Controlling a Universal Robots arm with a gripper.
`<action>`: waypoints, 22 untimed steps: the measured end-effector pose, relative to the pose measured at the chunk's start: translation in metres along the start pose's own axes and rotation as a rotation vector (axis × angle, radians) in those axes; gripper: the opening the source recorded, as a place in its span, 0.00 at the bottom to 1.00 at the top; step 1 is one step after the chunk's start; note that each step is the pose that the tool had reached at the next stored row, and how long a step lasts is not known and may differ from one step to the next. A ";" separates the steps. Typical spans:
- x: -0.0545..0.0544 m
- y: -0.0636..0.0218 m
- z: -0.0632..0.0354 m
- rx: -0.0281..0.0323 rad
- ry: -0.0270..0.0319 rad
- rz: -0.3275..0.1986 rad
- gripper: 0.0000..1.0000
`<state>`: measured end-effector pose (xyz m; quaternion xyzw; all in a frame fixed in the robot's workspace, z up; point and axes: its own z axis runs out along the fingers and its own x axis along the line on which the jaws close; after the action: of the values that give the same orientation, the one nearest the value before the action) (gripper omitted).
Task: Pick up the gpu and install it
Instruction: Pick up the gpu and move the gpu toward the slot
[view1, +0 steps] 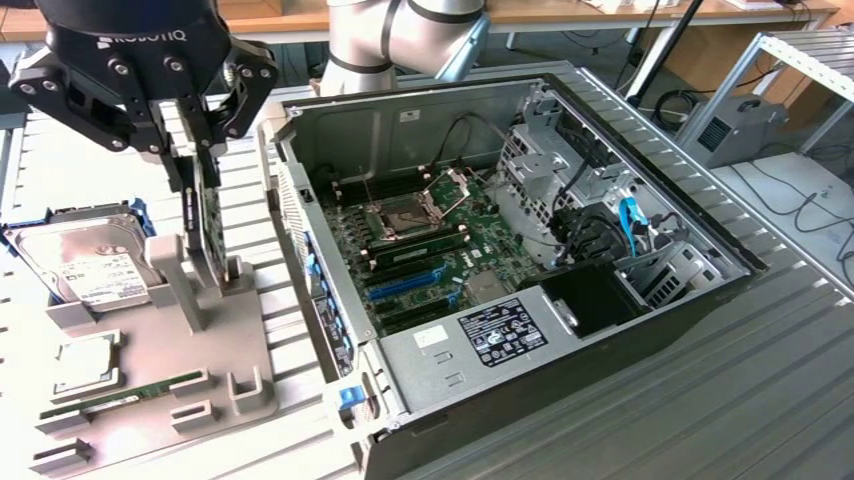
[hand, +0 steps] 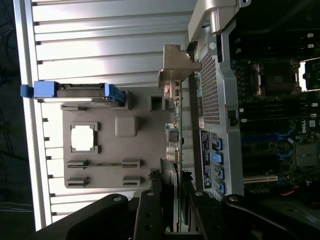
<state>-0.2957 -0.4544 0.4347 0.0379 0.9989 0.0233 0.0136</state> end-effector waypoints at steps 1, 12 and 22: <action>-0.001 0.0001 0.0000 0.0000 0.0000 0.000 0.26; -0.012 0.0009 0.0004 0.0005 -0.0001 0.000 0.26; -0.019 0.0014 0.0006 0.0009 -0.0001 0.000 0.26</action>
<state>-0.2764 -0.4544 0.4347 0.0379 0.9989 0.0229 0.0136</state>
